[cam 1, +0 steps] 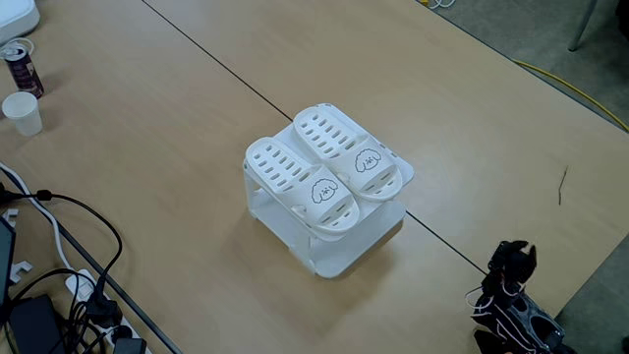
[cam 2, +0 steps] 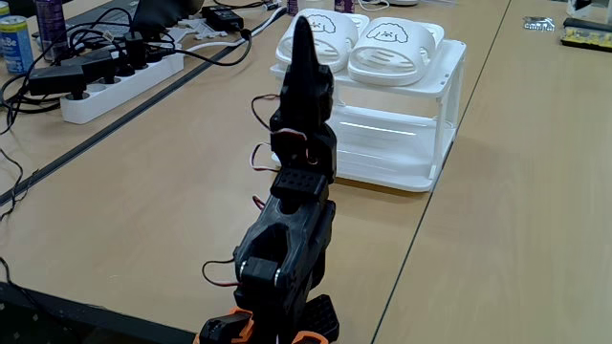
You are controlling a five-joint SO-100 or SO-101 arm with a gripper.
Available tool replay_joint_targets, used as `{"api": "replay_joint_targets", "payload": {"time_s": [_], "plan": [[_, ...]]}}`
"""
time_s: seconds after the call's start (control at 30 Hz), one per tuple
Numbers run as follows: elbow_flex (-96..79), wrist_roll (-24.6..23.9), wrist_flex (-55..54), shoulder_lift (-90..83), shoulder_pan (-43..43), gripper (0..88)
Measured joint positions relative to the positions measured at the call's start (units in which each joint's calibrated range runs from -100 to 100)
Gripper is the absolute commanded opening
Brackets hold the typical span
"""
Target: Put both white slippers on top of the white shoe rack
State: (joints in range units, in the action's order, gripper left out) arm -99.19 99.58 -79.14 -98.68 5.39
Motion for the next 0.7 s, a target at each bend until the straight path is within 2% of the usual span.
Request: {"api": "replay_joint_targets", "payload": {"time_s": [0.17,0.3,0.7], "plan": [[0.0,0.0,-12.1,-0.25,-0.07,0.7],[0.0,0.0,-17.77,-0.25,-0.15,0.7],[0.0,0.0,-20.26,-0.25,-0.15,0.7]]}}
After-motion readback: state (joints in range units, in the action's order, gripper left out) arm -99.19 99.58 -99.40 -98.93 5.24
